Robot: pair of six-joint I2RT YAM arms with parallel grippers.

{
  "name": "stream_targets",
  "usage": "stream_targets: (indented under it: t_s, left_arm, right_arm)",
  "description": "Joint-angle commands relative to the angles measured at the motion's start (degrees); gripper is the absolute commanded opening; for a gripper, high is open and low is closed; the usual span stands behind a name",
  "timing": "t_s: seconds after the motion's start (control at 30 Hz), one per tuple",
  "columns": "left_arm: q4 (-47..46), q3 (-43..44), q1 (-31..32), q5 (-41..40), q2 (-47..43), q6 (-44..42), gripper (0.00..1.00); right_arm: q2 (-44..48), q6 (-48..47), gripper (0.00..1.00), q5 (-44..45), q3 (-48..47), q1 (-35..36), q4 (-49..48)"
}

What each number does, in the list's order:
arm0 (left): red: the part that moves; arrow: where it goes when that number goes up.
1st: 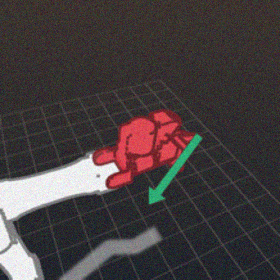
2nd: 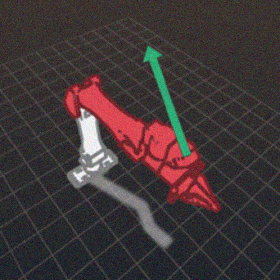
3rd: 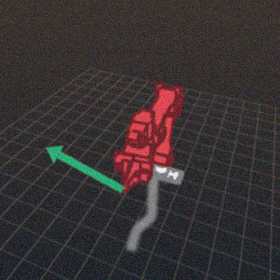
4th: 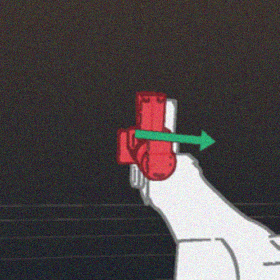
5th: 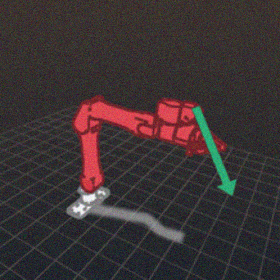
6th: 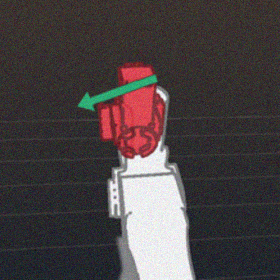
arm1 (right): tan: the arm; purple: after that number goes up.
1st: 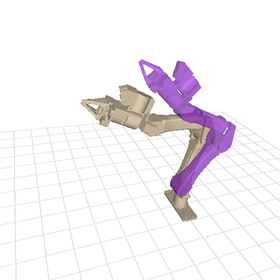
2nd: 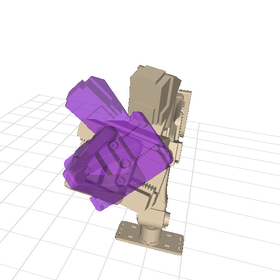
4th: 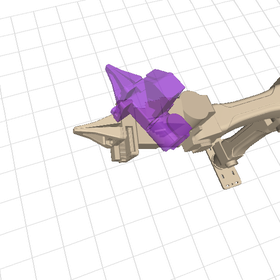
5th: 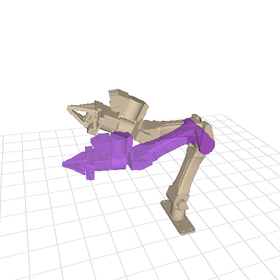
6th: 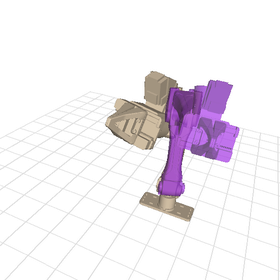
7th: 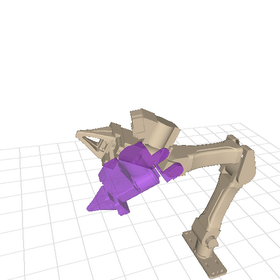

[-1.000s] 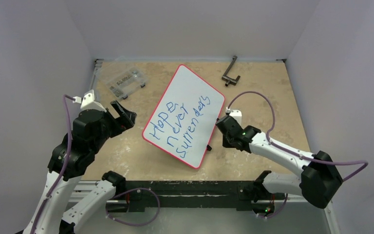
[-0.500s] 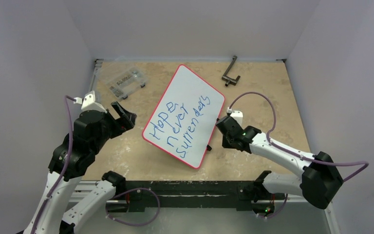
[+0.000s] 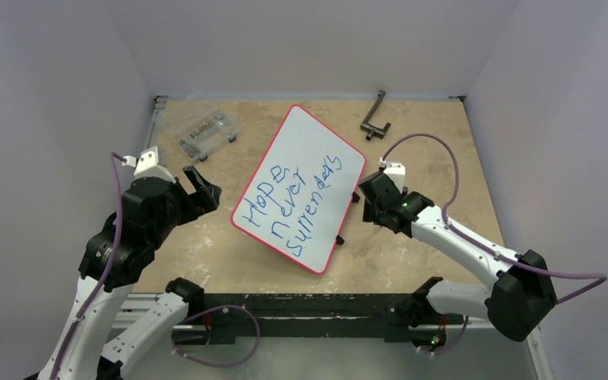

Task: Write a sentence on the whiteboard
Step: Put down the whiteboard marker at the center of the board, then reset both arms

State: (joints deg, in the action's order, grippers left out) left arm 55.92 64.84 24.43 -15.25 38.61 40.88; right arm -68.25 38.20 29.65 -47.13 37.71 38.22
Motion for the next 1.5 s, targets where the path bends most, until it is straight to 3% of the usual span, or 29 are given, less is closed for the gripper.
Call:
stream_targets:
  t_s: [0.0, 0.2, 0.6, 1.0, 1.07, 1.13, 1.2, 1.33, 1.47]
  left_arm:
    - [0.6, 1.9, -0.3, -0.2, -0.6, -1.7, 0.88]
    - [0.6, 2.0, -0.3, 0.4, -0.1, -2.1, 0.88]
    - [1.5, 3.3, -0.3, 0.9, 2.1, -3.8, 0.88]
    - [2.1, 6.4, -1.1, 0.1, 5.6, -8.7, 0.89]
    - [2.3, 7.5, -1.4, -0.1, 6.6, -10.1, 0.89]
    - [2.3, 8.2, -1.8, -0.4, 7.2, -11.3, 0.9]
    - [1.8, 8.4, -2.5, -0.7, 7.6, -12.7, 0.92]
    - [-0.5, 6.1, -3.8, -2.3, 7.8, -14.3, 1.0]
    - [-5.4, 0.9, -4.7, -6.2, 7.5, -16.4, 1.0]
  right_arm:
    - [-0.2, -1.9, 0.61, 1.6, -2.0, -1.6, 0.0]
    - [1.1, -3.1, 0.75, 2.3, -3.1, -3.1, 0.7]
    - [5.1, -5.2, 0.83, 2.7, -6.7, -3.6, 2.3]
    - [13.6, -9.9, 0.83, -11.8, -1.8, -3.6, -10.1]
    - [15.4, -10.3, 0.87, -13.2, -1.3, -3.6, -11.5]
    - [17.8, -10.9, 0.98, -13.8, -0.1, -3.6, -13.7]
    - [20.5, -12.0, 0.99, -14.2, 1.4, -3.6, -16.8]
    - [24.4, -13.6, 0.99, -14.5, 3.7, -3.6, -21.1]
    - [25.4, -15.2, 0.99, -15.1, 5.2, -3.6, -24.0]
